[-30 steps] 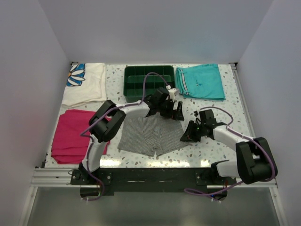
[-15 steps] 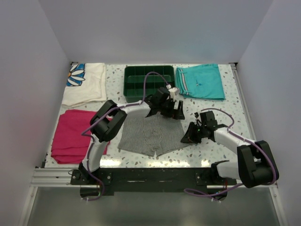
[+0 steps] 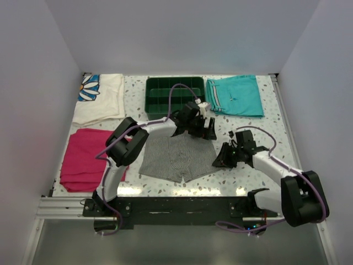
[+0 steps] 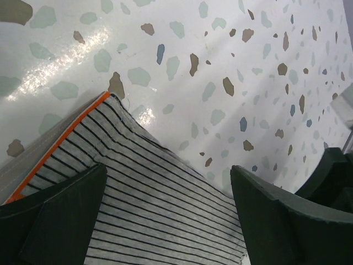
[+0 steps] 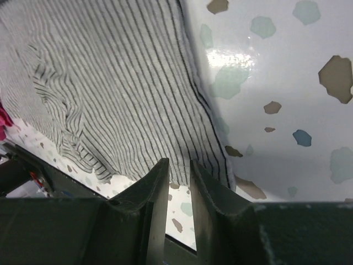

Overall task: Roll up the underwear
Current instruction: Fold the underwear at the center of the board.

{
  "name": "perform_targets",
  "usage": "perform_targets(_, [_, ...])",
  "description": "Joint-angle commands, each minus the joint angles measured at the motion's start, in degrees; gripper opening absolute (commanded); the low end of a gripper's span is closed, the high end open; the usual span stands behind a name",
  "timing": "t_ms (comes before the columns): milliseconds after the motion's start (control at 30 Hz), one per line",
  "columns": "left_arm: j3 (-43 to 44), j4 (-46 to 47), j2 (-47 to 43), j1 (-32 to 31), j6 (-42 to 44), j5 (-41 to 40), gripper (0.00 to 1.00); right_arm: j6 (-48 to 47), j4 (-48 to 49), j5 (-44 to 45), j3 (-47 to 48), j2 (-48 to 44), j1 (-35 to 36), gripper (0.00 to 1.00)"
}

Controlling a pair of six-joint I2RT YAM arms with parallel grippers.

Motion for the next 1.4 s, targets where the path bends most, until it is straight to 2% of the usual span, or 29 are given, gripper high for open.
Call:
perform_targets(0, [2.9,-4.2,-5.5,0.3,1.8,-1.4,1.00,-0.7,-1.9,1.0,4.5,-6.3,0.0,0.29])
perform_targets(100, [3.8,-6.4,-6.8,0.3,2.3,-3.2,1.00,-0.7,-5.0,4.1,6.6,-10.5,0.0,0.36])
perform_targets(267, [6.3,-10.4,-7.1,0.3,1.9,-3.9,1.00,-1.3,-12.7,10.2,8.3,-14.4,0.1,0.54])
perform_targets(333, [6.6,-10.8,-7.1,0.3,1.3,-4.0,1.00,-1.4,-14.3,10.6,7.9,-15.0,0.0,0.62])
perform_targets(400, [6.7,-10.8,-7.3,0.5,0.8,-4.0,1.00,-1.4,-15.5,11.5,7.5,-15.5,0.0,0.65])
perform_targets(433, [6.6,-10.8,-7.3,0.5,0.2,-3.9,1.00,-1.3,-16.6,12.0,7.4,-15.5,-0.1,0.70])
perform_targets(533, [7.1,-11.1,-6.7,1.2,-1.0,-2.3,1.00,-1.4,-18.7,13.3,7.7,-15.2,0.1,0.77])
perform_targets(700, [6.4,-11.0,-6.1,3.9,-3.5,1.3,1.00,-2.6,-21.0,15.2,9.8,-14.4,0.0,0.81])
perform_targets(967, [3.4,-7.8,-6.1,4.1,-5.1,5.5,1.00,-3.0,-23.4,18.4,12.9,-12.7,0.0,0.83])
perform_targets(1167, [8.5,-14.9,-3.2,2.8,-2.7,-0.1,1.00,0.5,-23.6,18.0,12.0,-11.4,-0.1,0.83])
perform_targets(1367, [16.3,-23.8,0.9,1.1,-0.3,-8.9,0.95,1.8,-19.7,15.5,9.8,-10.8,-0.1,0.76])
